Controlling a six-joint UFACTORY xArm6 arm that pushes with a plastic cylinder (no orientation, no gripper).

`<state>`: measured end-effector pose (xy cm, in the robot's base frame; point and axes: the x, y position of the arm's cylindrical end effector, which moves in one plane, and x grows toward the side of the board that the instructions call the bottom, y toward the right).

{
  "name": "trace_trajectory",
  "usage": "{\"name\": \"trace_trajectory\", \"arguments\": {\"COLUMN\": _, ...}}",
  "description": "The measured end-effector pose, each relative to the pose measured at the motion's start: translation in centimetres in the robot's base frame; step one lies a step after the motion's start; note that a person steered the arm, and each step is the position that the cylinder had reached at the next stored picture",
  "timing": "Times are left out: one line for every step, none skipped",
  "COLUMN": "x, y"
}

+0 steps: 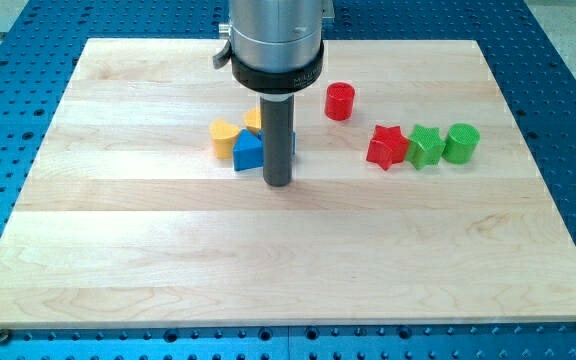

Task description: Separate the cube and the hexagon from heart and triangle

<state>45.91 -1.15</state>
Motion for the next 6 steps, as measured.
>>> {"name": "trace_trajectory", "arguments": {"x": -0.8, "y": 0.5}}
{"name": "trace_trajectory", "arguments": {"x": -2.2, "y": 1.9}}
{"name": "trace_trajectory", "arguments": {"x": -4.6, "y": -1.0}}
{"name": "trace_trajectory", "arguments": {"x": -8.5, "y": -2.3}}
{"name": "trace_trajectory", "arguments": {"x": -13.7, "y": 0.0}}
{"name": "trace_trajectory", "arguments": {"x": -15.2, "y": 4.8}}
